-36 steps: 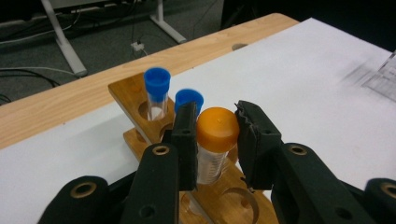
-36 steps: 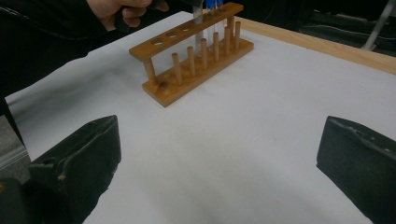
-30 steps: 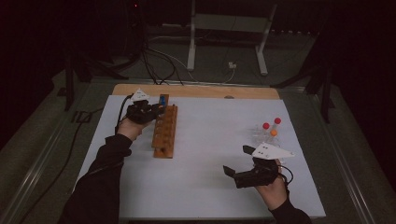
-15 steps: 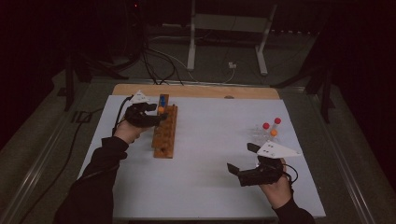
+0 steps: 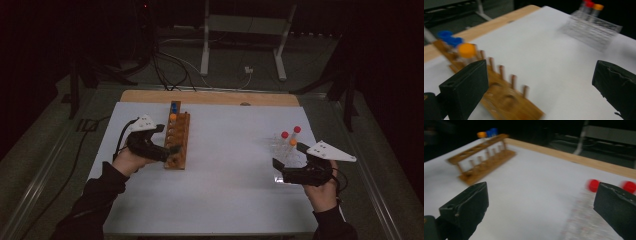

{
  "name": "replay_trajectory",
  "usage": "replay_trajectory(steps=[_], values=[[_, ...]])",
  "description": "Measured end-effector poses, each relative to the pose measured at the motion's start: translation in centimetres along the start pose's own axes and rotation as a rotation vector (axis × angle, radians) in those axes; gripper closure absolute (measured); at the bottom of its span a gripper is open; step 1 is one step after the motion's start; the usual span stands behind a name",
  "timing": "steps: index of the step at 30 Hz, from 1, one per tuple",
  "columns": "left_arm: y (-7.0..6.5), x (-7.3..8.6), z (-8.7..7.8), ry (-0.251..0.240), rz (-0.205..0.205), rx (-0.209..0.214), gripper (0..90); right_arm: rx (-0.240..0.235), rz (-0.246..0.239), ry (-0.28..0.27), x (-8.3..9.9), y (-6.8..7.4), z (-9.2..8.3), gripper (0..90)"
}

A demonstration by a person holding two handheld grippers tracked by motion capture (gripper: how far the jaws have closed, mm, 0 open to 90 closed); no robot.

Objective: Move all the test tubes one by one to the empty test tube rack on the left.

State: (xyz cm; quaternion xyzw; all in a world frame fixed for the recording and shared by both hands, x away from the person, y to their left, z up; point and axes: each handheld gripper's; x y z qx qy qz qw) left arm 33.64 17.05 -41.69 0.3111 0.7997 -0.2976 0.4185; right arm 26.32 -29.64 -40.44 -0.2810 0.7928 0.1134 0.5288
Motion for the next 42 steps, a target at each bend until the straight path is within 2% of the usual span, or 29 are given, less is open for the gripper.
replay_trajectory(steps=[3,8,12,13,15,20,23,28,31,36,42], values=[[-1.0,1.0,-0.3,0.002,0.007,0.031,1.5,0.035,0.020,0.011,0.6,-1.2,0.0,0.0],[-2.1,2.0,-0.5,-0.006,0.019,0.057,1.6,0.096,0.040,0.077,1.7,-2.5,0.8,1.1],[-2.5,2.7,-0.7,-0.028,0.007,0.075,1.6,0.124,0.057,0.110,2.6,-3.3,1.6,8.5],[-2.6,2.8,-0.7,-0.028,0.007,0.076,1.6,0.126,0.055,0.123,2.8,-3.6,1.8,13.9],[-2.8,3.0,-0.6,-0.018,0.018,0.075,1.6,0.149,0.062,0.142,3.1,-3.9,2.2,16.7],[-2.9,3.0,-0.8,-0.029,0.022,0.076,1.6,0.148,0.077,0.195,3.8,-4.5,3.3,30.3],[-2.7,2.9,-1.0,-0.038,0.012,0.078,1.6,0.141,0.106,0.193,4.3,-4.9,3.7,41.7],[-2.8,3.1,-0.8,-0.027,0.010,0.082,1.6,0.161,0.125,0.203,4.5,-5.5,4.2,51.3],[-2.8,3.1,-0.7,-0.026,0.011,0.081,1.5,0.157,0.126,0.207,4.5,-5.7,4.5,59.5],[-2.9,3.1,-0.6,-0.022,0.018,0.080,1.6,0.160,0.110,0.252,4.6,-5.8,5.3,66.0],[-2.7,3.1,-0.7,-0.026,0.010,0.080,1.6,0.148,0.100,0.273,4.5,-5.8,6.0,71.8]])
Point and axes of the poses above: each handheld gripper's, and its own axes: z roughly forward along the jaws, x roughly out of its underside, y roughly to its left, and after that the axes turned 9 degrees about -z, right-handed
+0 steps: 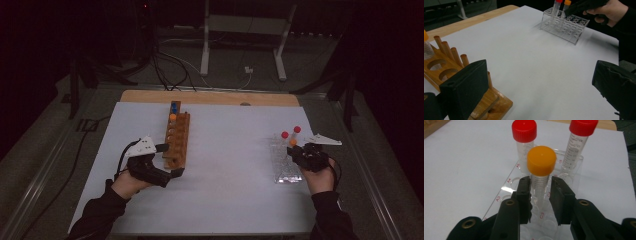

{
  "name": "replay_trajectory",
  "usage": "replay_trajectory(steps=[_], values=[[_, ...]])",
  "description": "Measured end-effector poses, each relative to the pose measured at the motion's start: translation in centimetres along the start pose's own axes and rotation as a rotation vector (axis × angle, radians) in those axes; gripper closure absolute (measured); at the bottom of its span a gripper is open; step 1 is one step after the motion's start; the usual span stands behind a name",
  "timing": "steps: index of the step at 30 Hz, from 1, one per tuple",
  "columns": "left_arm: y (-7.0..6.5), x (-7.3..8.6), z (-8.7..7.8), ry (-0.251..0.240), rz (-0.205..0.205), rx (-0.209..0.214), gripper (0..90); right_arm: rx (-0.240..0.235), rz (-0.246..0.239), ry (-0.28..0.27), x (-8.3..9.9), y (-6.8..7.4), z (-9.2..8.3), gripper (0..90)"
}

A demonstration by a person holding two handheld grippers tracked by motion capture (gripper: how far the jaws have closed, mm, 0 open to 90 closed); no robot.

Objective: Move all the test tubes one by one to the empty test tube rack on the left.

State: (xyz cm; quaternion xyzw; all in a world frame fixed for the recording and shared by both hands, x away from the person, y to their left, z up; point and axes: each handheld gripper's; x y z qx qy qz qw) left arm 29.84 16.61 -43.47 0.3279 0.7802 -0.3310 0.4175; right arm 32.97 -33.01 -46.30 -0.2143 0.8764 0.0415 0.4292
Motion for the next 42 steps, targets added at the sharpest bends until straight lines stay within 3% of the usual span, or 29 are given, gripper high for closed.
replay_trajectory(steps=[10,29,36,42], values=[[0.0,0.0,0.0,0.002,-0.004,0.006,1.6,0.017,-0.017,0.000,-0.5,0.2,-0.1,75.0],[-0.1,-0.2,-0.1,-0.004,-0.003,0.008,1.5,0.072,-0.063,-0.135,-2.3,1.2,-4.8,75.1],[-0.4,-0.2,0.2,0.014,0.004,0.024,1.6,0.051,-0.092,-0.165,-3.1,2.3,-5.8,75.1],[-0.5,-0.4,0.3,0.020,0.003,0.041,1.6,-0.014,-0.130,-0.167,-3.5,4.1,-5.7,75.1]])
Point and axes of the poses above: each handheld gripper's, and its own axes: z roughly forward along the jaws, x roughly out of its underside, y roughly to its left, and after that the axes turned 9 degrees about -z, right-handed
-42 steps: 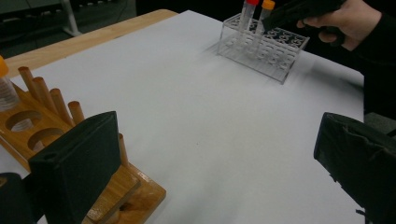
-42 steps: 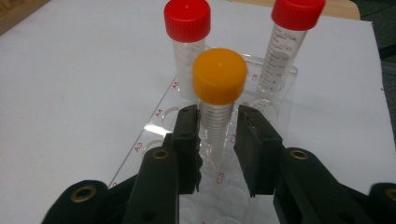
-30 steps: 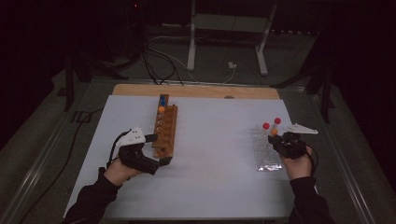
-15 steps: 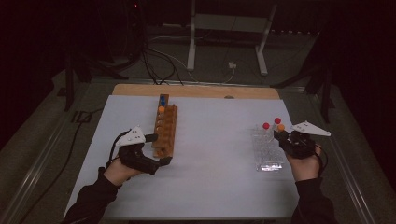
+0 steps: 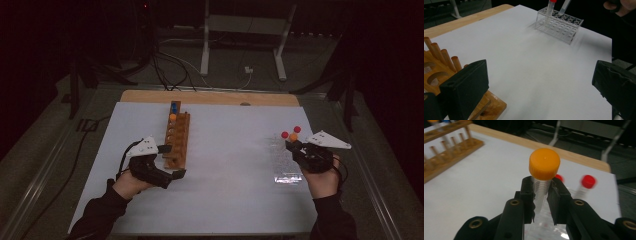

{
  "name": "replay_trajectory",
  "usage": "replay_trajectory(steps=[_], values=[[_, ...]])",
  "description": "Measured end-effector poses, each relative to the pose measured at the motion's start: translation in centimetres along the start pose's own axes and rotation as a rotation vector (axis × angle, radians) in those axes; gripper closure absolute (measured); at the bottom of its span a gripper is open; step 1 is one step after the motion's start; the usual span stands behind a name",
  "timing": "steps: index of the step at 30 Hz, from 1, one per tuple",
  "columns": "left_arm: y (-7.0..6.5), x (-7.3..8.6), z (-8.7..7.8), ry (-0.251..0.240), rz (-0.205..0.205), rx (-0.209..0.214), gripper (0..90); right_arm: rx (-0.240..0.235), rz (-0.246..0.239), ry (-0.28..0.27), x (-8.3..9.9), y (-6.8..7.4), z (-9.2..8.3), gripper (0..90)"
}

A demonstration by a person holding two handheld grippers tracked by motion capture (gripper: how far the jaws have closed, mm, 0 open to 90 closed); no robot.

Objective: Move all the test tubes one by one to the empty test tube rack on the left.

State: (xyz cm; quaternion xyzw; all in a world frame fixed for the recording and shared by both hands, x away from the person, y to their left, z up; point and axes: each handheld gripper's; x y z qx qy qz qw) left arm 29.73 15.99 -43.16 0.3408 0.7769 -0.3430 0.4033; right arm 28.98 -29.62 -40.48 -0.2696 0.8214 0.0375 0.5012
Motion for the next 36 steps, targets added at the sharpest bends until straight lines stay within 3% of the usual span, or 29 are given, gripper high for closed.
replay_trajectory(steps=[19,24,36], values=[[-0.8,-0.8,1.3,0.042,0.012,0.060,1.7,-0.206,-0.105,0.019,-0.2,6.2,2.2,75.1],[-1.4,-1.3,2.1,0.065,0.040,0.073,1.7,-0.250,-0.132,0.034,-0.2,7.5,2.7,75.1],[-3.0,-2.3,4.4,0.098,0.076,0.150,2.1,-0.337,-0.181,0.043,-0.5,10.6,3.0,75.1]])
Point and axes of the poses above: each handheld gripper's, and its own axes: z roughly forward along the jaws, x roughly out of its underside, y roughly to its left, and after that the axes turned 9 degrees about -z, right-handed
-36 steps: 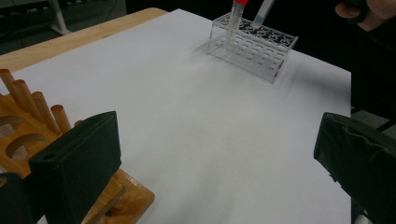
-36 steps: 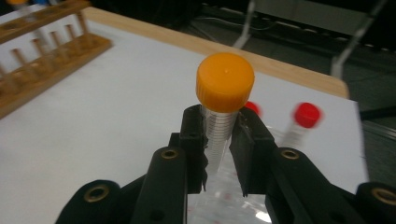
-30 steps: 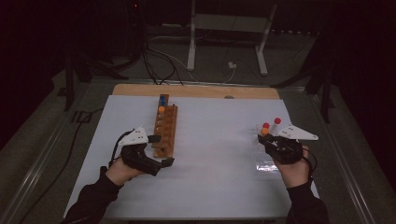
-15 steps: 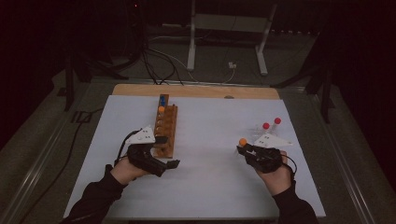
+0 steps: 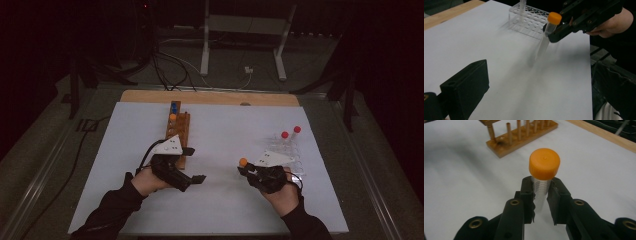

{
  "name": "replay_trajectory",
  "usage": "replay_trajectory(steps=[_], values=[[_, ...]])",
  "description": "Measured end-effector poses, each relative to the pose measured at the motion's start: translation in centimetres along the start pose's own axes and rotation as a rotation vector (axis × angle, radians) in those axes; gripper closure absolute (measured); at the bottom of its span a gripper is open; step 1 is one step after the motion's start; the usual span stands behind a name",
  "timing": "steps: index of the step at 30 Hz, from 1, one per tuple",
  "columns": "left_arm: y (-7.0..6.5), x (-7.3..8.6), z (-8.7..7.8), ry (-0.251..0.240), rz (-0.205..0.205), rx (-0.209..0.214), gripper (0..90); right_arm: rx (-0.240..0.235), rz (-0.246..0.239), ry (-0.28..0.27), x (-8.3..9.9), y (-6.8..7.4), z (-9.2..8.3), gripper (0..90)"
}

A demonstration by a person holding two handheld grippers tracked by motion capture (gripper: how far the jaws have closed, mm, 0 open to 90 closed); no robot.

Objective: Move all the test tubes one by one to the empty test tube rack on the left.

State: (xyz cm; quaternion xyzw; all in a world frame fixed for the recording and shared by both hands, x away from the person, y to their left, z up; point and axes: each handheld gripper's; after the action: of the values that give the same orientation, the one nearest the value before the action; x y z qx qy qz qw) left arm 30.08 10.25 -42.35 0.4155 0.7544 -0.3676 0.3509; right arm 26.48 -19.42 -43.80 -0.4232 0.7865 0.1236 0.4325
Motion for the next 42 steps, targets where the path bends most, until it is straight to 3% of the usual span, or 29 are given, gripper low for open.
replay_trajectory(steps=[11,14,22,31,42], values=[[-1.0,-1.6,2.0,0.005,0.028,0.064,5.8,-0.045,-0.030,0.014,-0.3,1.3,0.8,75.1],[-1.4,-2.1,2.7,0.011,0.040,0.065,8.3,-0.054,-0.034,0.016,-0.3,1.5,0.9,75.1],[-1.7,-2.7,4.6,0.020,0.052,0.069,30.2,-0.062,-0.034,0.007,-0.4,1.5,0.7,75.1],[-1.7,-3.2,5.7,0.007,0.085,0.087,52.3,-0.070,-0.029,0.006,-0.4,1.4,0.8,75.0],[-1.8,-3.2,6.8,0.041,0.104,0.103,67.5,-0.073,-0.032,0.006,-0.4,1.5,0.8,75.0]])
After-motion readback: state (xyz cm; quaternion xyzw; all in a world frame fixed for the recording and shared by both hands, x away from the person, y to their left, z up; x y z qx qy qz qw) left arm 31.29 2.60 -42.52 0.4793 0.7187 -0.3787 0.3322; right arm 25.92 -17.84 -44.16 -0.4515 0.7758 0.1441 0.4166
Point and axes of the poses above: each handheld gripper's, and its own axes: z roughly forward along the jaws, x roughly out of its underside, y roughly to its left, and after that the axes turned 9 degrees about -z, right-handed
